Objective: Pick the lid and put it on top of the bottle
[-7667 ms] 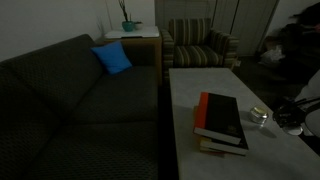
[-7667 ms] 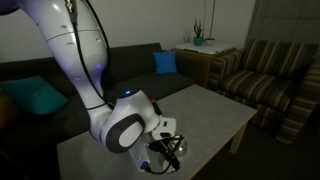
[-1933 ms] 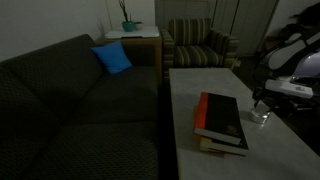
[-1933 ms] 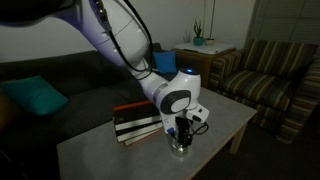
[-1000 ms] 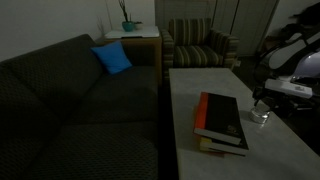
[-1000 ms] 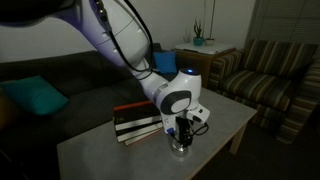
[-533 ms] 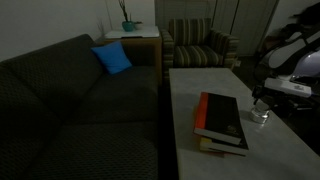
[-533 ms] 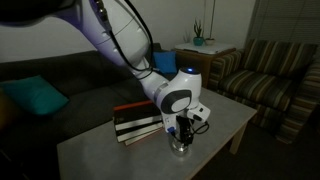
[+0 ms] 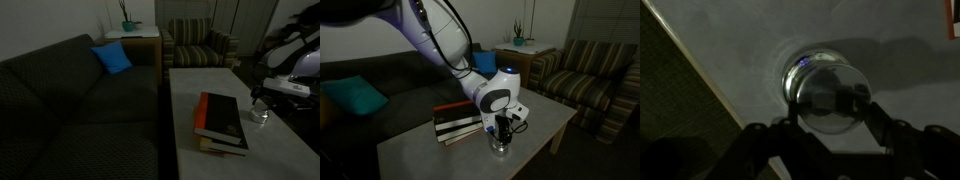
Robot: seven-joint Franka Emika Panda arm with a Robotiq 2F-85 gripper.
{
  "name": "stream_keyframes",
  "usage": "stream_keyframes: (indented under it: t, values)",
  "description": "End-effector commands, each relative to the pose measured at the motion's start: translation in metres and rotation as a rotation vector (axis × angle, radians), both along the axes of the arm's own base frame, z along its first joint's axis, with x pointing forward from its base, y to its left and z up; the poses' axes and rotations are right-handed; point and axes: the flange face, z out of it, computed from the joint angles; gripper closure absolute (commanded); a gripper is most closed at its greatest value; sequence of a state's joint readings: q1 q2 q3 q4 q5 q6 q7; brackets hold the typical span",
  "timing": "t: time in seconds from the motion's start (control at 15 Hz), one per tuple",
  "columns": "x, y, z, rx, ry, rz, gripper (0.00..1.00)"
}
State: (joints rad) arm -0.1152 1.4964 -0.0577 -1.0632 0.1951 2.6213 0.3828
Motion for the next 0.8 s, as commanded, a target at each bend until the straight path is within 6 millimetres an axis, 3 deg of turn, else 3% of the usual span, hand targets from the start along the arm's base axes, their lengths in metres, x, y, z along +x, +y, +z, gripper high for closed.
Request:
stream_keyframes:
  t: [0.0,0.73]
  values:
    - [-0.0018,-0.0016,-0.0016,0.025,0.007,0.000,0.57]
    - [-0.0032,-0.0058,-0.0022,0.017,-0.001,-0.038,0.57]
